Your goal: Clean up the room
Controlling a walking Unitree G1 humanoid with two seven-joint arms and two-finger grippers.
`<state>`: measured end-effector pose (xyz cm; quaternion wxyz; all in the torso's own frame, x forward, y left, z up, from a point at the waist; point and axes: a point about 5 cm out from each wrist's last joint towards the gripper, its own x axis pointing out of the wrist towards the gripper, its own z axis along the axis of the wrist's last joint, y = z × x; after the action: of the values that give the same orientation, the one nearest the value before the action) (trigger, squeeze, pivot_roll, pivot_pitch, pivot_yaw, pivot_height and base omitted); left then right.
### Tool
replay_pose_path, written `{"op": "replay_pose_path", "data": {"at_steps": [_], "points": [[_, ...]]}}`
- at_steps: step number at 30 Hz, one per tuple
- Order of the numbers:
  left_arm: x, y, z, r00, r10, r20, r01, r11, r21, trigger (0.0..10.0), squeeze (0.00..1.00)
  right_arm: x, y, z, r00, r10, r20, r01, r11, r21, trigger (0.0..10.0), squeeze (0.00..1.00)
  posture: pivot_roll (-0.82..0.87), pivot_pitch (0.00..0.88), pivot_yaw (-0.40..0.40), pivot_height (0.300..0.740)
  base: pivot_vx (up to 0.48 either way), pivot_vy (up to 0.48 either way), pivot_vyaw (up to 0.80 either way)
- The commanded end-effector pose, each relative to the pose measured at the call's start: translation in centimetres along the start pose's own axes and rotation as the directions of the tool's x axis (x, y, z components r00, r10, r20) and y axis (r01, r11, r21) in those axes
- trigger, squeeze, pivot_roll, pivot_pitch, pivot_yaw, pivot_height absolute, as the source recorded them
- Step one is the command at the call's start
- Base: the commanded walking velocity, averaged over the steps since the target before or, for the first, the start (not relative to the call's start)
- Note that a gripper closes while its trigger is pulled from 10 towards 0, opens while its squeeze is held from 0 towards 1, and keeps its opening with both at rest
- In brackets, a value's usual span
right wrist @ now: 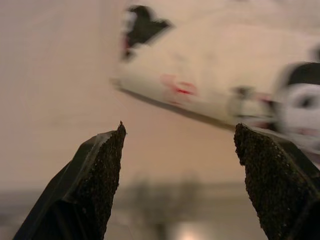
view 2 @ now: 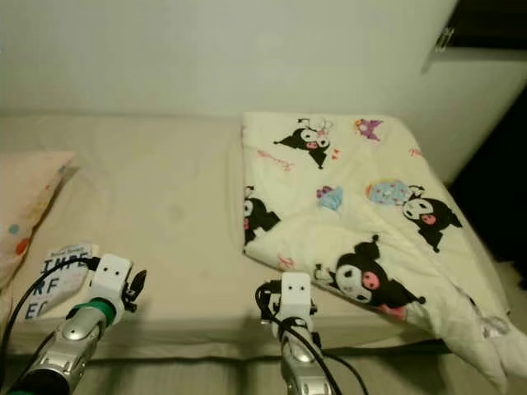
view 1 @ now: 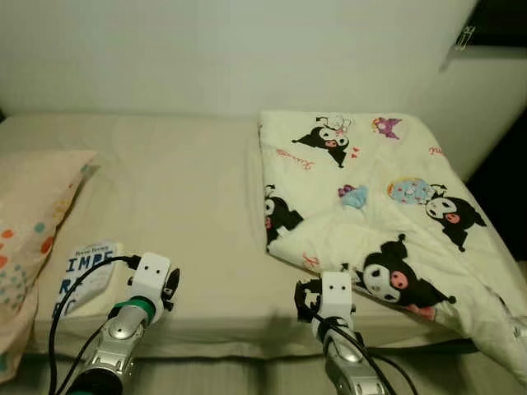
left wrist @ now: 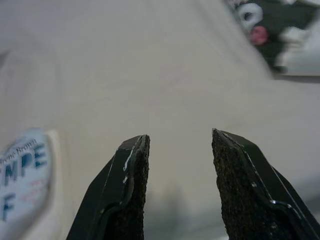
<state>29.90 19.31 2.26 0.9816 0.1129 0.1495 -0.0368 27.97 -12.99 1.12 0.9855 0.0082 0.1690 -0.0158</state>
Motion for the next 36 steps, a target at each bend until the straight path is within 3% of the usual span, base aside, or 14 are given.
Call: {"op": "replay_pose_path", "data": {"at_steps": [1,24,25,27,36], "points": [[-0.07,0.05,-0.19,1.000,-0.004,-0.007,0.004,1.000,0.011,10.0,0.00,-0.10,-0.07,-0.36,1.000,-0.008,-0.016,0.009,1.000,0.004,10.0,0.00,0.04,0.032,0.047,0.740,0.000,-0.480,0.00],[-0.02,0.13,0.06,1.000,-0.014,0.006,0.014,0.999,0.034,10.0,0.00,-0.12,-0.07,-0.70,0.999,-0.021,-0.038,0.021,1.000,0.007,10.0,0.00,0.04,0.037,0.052,0.740,0.000,-0.449,0.00],[-0.02,0.24,0.08,1.000,-0.009,0.007,0.009,0.999,-0.037,10.0,0.00,-0.13,-0.07,-0.73,0.999,-0.022,-0.039,0.022,1.000,0.008,10.0,0.00,0.04,0.037,0.052,0.740,0.000,0.480,0.00],[0.00,0.31,0.09,1.000,-0.003,0.005,0.003,0.998,-0.068,10.0,0.00,-0.13,-0.10,-0.76,0.999,-0.022,-0.040,0.023,1.000,0.009,10.0,0.00,0.04,0.039,0.052,0.740,0.000,0.480,0.00],[0.00,0.26,0.06,1.000,-0.004,0.003,0.004,0.999,-0.054,10.0,0.00,-0.16,-0.11,-0.80,0.999,-0.023,-0.040,0.024,1.000,0.010,10.0,0.00,0.04,0.039,0.051,0.740,0.000,0.480,0.00]]}}
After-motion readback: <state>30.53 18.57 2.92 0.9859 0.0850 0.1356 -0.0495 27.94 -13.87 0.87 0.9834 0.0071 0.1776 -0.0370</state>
